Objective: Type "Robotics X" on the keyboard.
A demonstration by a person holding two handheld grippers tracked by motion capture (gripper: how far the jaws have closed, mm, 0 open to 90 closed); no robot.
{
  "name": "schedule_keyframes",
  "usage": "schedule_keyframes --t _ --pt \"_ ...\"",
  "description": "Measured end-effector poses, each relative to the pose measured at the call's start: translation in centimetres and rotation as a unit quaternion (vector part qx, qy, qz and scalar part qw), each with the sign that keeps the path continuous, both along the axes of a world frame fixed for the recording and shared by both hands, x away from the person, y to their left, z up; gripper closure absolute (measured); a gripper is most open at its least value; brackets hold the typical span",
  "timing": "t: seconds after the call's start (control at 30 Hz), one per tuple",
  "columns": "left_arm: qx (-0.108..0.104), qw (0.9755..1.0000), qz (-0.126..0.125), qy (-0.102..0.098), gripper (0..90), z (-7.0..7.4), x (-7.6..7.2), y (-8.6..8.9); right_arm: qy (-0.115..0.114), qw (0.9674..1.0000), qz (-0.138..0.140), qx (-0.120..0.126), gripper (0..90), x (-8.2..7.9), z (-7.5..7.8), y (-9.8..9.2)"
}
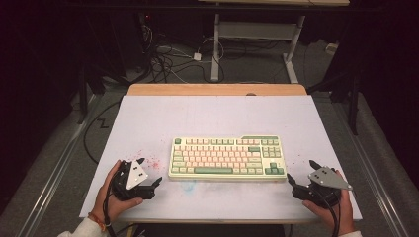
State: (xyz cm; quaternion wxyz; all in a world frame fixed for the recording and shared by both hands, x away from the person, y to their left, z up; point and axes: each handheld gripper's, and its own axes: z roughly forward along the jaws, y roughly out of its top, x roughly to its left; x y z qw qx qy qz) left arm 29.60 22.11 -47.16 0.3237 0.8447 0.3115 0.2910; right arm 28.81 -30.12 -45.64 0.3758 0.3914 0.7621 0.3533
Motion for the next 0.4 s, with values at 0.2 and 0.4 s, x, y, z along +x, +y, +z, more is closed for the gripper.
schedule_keyframes --t 0.2,0.4 --pt "0.002 1.0000 -0.002 0.009 15.7 -0.22 0.41 -0.22 0.003 1.0000 0.001 -0.002 17.8 0.10 -0.14 -0.03" --pt "0.010 0.9999 -0.002 0.013 15.7 -0.30 0.72 -0.50 0.003 1.0000 0.001 -0.001 17.8 0.09 -0.22 -0.09"
